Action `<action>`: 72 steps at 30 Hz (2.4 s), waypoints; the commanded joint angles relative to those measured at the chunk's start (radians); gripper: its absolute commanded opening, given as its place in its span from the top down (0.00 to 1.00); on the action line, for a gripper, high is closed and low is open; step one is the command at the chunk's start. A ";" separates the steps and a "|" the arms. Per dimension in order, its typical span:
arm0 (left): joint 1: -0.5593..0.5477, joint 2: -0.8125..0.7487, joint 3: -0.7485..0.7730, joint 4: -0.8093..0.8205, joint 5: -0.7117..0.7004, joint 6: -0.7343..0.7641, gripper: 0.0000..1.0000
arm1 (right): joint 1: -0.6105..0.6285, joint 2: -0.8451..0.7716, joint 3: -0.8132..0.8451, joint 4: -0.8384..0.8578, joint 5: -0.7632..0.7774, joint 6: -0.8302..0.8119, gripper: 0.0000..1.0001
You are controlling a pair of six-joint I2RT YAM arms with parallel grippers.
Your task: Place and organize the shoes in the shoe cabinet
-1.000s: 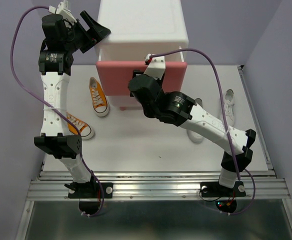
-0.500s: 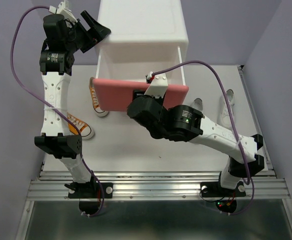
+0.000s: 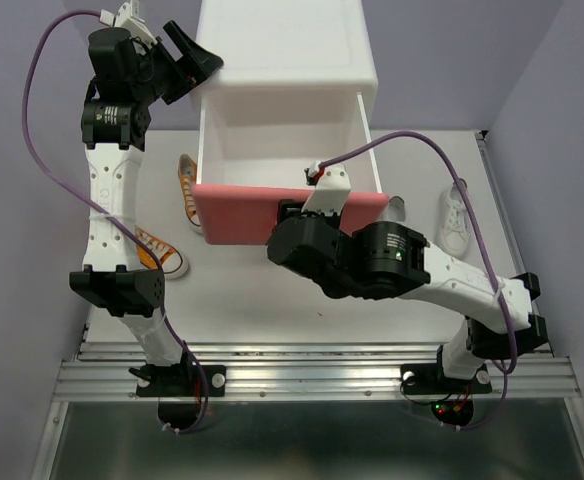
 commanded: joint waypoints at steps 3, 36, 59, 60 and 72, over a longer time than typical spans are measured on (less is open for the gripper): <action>-0.003 0.058 -0.031 -0.138 -0.065 0.090 0.07 | 0.063 -0.087 -0.044 -0.149 -0.076 -0.040 0.99; -0.005 0.046 -0.061 -0.155 -0.106 0.101 0.07 | 0.063 -0.254 -0.265 0.129 -0.341 -0.165 0.31; -0.005 0.023 -0.088 -0.160 -0.109 0.115 0.07 | 0.063 -0.130 0.183 0.415 -0.436 -0.698 0.00; -0.005 0.023 -0.090 -0.161 -0.114 0.115 0.07 | 0.063 -0.129 0.195 0.469 -0.385 -0.714 0.00; -0.005 0.007 -0.101 -0.157 -0.118 0.107 0.06 | -0.392 -0.007 0.350 0.649 -0.257 -0.752 0.00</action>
